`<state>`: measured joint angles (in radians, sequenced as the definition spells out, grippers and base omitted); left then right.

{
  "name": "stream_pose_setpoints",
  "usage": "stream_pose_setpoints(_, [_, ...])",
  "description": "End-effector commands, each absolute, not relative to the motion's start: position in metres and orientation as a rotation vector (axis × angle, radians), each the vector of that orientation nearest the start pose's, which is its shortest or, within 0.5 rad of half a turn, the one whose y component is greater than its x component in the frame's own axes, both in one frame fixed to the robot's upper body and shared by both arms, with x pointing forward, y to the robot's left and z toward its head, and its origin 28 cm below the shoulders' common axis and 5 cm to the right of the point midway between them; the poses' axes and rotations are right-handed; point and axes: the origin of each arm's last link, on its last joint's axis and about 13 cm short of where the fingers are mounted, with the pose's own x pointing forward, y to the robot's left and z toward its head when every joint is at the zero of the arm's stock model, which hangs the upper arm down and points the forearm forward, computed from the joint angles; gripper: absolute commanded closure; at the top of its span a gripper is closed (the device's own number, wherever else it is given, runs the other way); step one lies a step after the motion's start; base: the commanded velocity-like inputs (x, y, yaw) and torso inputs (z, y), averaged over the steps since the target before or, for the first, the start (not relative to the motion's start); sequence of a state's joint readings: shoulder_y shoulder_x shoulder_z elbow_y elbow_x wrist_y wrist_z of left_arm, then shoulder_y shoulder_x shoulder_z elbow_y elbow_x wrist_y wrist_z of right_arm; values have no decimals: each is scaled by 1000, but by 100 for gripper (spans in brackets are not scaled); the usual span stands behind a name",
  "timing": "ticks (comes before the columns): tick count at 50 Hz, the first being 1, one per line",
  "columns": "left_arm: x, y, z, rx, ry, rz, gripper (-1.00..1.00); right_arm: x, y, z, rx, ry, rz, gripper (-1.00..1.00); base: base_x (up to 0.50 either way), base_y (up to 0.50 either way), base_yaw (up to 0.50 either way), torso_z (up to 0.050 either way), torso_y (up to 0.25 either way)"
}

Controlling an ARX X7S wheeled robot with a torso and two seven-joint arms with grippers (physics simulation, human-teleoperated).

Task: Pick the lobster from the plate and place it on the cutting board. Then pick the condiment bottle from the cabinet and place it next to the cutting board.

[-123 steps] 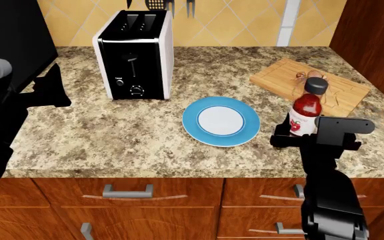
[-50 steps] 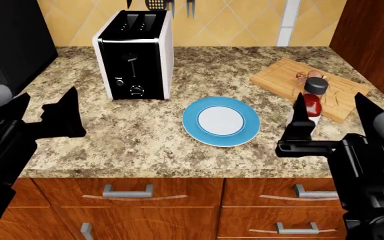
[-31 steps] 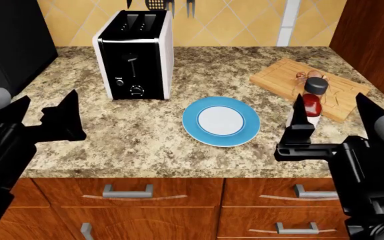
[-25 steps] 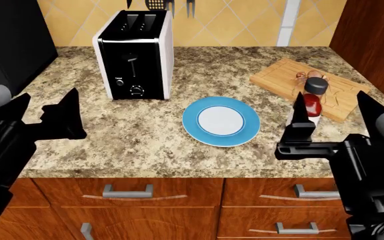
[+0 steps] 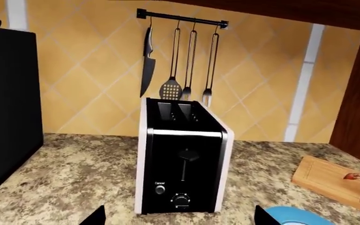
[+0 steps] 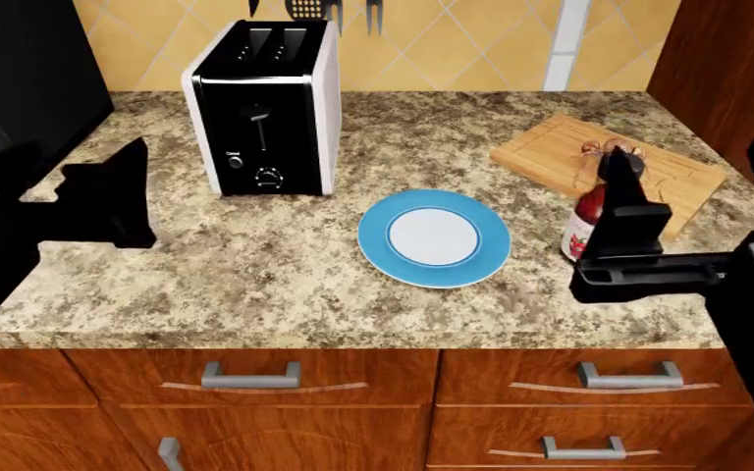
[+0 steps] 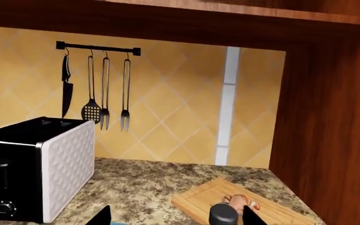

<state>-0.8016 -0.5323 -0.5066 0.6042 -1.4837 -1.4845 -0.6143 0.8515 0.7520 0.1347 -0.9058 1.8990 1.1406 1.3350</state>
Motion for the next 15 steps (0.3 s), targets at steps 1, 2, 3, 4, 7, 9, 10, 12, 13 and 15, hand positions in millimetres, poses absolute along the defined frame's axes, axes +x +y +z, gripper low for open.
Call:
stream_pose_setpoints(1, [183,295,282,-127,-22,-130,-100,117,-131,293,-68,-154,-53,-100,0,0,0,0,0])
stream_pose_setpoints(2, [179,296,282,-131,-22,-127,-100,112,-130,293,-68,-156,-58,-100,0,0,0,0,0])
stream_pose_setpoints(3, [174,298,282,-136,-25,-125,-100,106,-130,293,-66,-161,-62,-100,0,0,0,0,0])
stream_pose_setpoints(4, [170,299,282,-140,-28,-123,-100,102,-130,294,-65,-164,-66,-100,0,0,0,0,0])
stream_pose_setpoints(7, [157,303,282,-152,-39,-118,-100,95,-135,299,-66,-175,-77,-100,0,0,0,0,0])
stream_pose_setpoints(9, [150,305,281,-158,-44,-115,-100,90,-139,302,-69,-180,-84,-100,0,0,0,0,0])
stream_pose_setpoints(10, [147,306,280,-163,-46,-113,-100,87,-140,303,-72,-182,-86,-100,0,0,0,0,0])
stream_pose_setpoints(12, [142,308,278,-172,-48,-105,-100,82,-143,306,-78,-184,-90,-100,0,0,0,0,0])
stream_pose_setpoints(13, [140,309,276,-175,-49,-102,-100,80,-143,308,-79,-186,-92,-100,0,0,0,0,0])
stream_pose_setpoints(15, [139,310,279,-181,-54,-97,-100,78,-143,311,-81,-189,-94,-100,0,0,0,0,0])
